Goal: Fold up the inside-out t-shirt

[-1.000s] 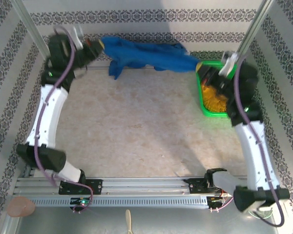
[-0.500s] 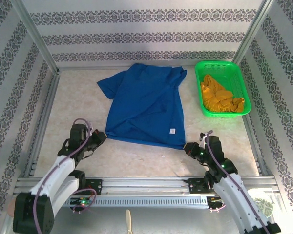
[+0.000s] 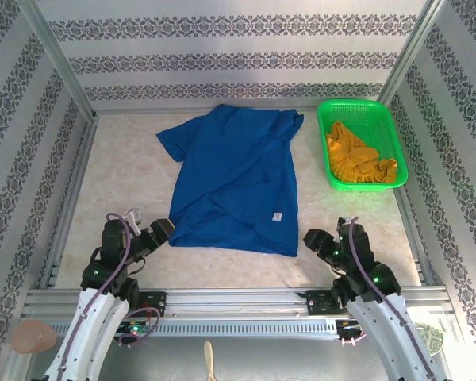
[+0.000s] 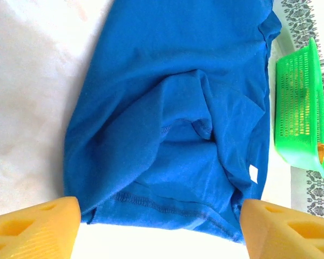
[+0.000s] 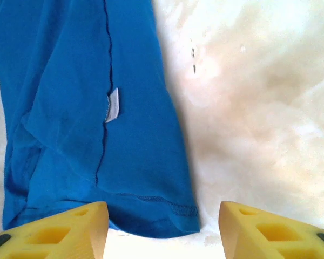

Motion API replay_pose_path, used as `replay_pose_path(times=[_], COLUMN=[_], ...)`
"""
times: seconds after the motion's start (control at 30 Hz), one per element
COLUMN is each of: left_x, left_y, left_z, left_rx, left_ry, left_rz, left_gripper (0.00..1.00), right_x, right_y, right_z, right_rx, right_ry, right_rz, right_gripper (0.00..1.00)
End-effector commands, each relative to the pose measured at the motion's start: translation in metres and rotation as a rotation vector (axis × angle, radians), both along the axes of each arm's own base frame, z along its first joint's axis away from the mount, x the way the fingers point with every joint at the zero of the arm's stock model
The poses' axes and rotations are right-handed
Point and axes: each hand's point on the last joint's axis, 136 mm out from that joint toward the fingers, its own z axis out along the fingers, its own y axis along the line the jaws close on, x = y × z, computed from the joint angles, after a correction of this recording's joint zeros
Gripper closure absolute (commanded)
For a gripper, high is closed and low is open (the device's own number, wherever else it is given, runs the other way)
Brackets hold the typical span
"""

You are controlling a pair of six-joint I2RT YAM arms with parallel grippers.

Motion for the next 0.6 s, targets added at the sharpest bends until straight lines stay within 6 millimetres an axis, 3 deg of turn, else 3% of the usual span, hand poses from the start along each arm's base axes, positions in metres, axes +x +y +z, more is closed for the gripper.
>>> replay_pose_path(times=[0.0, 0.17, 0.33, 0.43, 0.57], left_x=[-0.002, 0.014, 0.029, 0.033, 0.034], left_y=[0.000, 0.002, 0.002, -0.002, -0.009], left_z=[0.009, 0.006, -0.012, -0.021, -0.031], left_rx=[0.012, 0.058, 0.097, 0.116, 0.151], left_ry=[0.025, 0.076, 0.158, 0.187, 0.214], left_rz=[-0.003, -0.001, -0.002, -0.020, -0.054], left_gripper=[0.21, 0.20, 0.20, 0.19, 0.18], right_x=[0.015, 0.048, 0.064, 0.072, 0.082], right_y=[-0.001, 0.042, 0.104, 0.132, 0.151], right_z=[0.014, 0.019, -0.005, -0.016, -0.028], right_rx=[-0.147, -0.322, -0.470, -0.518, -0.584], right_ry=[-0.021, -0.016, 0.051, 0.051, 0.060], right_rz=[0.085, 0.354, 0.605, 0.661, 0.691], right_gripper=[0.45, 0.40, 0.33, 0.31, 0.31])
